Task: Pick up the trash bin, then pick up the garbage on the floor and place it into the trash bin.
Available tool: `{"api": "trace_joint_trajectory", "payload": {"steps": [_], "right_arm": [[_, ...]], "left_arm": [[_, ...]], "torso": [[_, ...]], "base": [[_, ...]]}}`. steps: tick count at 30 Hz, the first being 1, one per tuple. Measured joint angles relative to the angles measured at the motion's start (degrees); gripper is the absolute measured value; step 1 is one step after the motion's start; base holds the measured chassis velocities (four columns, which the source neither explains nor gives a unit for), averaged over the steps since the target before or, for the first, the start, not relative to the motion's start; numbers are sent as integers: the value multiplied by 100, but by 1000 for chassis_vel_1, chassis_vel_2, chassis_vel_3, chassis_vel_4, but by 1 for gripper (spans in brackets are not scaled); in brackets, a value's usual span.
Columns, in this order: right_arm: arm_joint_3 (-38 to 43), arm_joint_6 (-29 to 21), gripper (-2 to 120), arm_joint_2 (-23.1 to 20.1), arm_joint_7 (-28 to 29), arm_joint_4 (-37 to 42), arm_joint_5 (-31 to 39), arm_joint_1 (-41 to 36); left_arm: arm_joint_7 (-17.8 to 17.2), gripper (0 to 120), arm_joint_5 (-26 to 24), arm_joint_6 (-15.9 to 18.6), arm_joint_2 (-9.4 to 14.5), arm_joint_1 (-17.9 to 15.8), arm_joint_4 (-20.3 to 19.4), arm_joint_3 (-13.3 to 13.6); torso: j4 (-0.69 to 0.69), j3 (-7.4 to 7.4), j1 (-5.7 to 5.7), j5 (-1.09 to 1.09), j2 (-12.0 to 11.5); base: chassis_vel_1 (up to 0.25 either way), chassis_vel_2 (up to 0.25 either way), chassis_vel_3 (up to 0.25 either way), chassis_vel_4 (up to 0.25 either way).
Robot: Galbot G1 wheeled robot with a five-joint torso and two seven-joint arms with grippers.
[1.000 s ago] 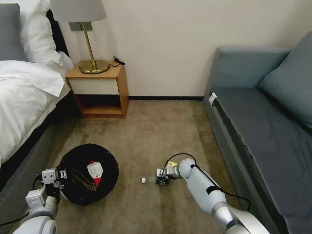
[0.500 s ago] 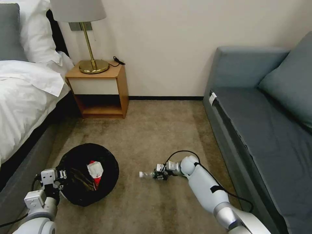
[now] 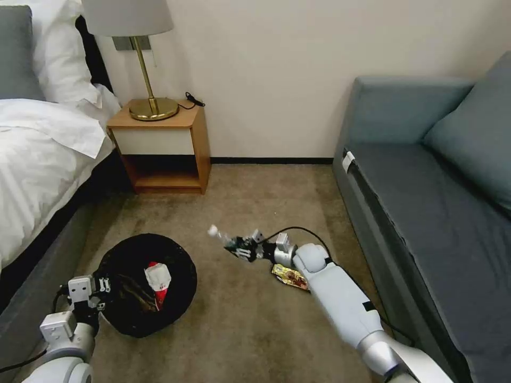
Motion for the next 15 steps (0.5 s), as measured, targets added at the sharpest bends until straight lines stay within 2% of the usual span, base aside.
{"api": "trace_joint_trajectory", "payload": {"steps": [1, 3, 5, 6, 10, 15], "right_arm": [[0, 0, 34, 0, 0, 0, 0, 0], [-600, -216, 34, -11, 1034, 635, 977, -92], [-951, -302, 34, 53, 1552, 982, 1307, -114], [-951, -302, 34, 53, 1552, 982, 1307, -114], [-1474, -328, 34, 339, 2193, 1313, 1693, -105], [-1698, -288, 34, 617, 2283, 1294, 1618, -161]], "left_arm": [[0, 3, 0, 0, 0, 0, 0, 0], [9, 3, 1, -1, -5, 0, -27, 13], [13, 3, 1, -1, -12, 2, -46, 22], [13, 3, 1, -1, -12, 2, -46, 22], [23, 3, 13, -12, -46, 2, -79, 45], [32, 3, 12, -42, -63, 9, -107, 50]], "torso": [[0, 0, 0, 0, 0], [1, 0, 0, -1, 0], [1, 0, 0, -2, 0], [1, 0, 0, -2, 0], [1, 0, 0, 0, 0], [2, 0, 0, 0, 0]], "base": [[0, 0, 0, 0], [0, 0, 0, 0], [0, 0, 0, 0], [0, 0, 0, 0], [0, 0, 0, 0], [0, 0, 0, 0]]}}
